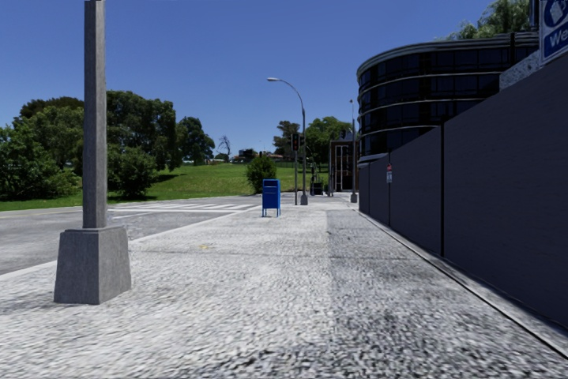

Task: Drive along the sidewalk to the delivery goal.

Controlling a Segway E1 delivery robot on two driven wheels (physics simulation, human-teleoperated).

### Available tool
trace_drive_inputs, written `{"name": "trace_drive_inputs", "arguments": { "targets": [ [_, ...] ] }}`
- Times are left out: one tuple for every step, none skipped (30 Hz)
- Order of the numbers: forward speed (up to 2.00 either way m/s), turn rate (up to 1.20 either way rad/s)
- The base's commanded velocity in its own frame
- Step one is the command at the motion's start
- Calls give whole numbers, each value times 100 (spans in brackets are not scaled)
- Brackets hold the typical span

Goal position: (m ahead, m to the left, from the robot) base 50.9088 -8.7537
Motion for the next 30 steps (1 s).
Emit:
{"name": "trace_drive_inputs", "arguments": {
  "targets": [
    [200, 0],
    [200, 0],
    [200, 0],
    [200, 0],
    [200, 0],
    [200, 0],
    [200, 0],
    [200, 0],
    [200, 0],
    [200, 0],
    [200, 0],
    [200, 0],
    [200, -16],
    [200, -31],
    [200, -37],
    [200, -37],
    [200, -39],
    [200, -17],
    [200, 0],
    [200, 0],
    [200, 0],
    [200, 0],
    [200, 0],
    [200, 0],
    [200, 0],
    [200, 0],
    [200, 0],
    [200, 0],
    [200, 0],
    [200, 0]
  ]
}}
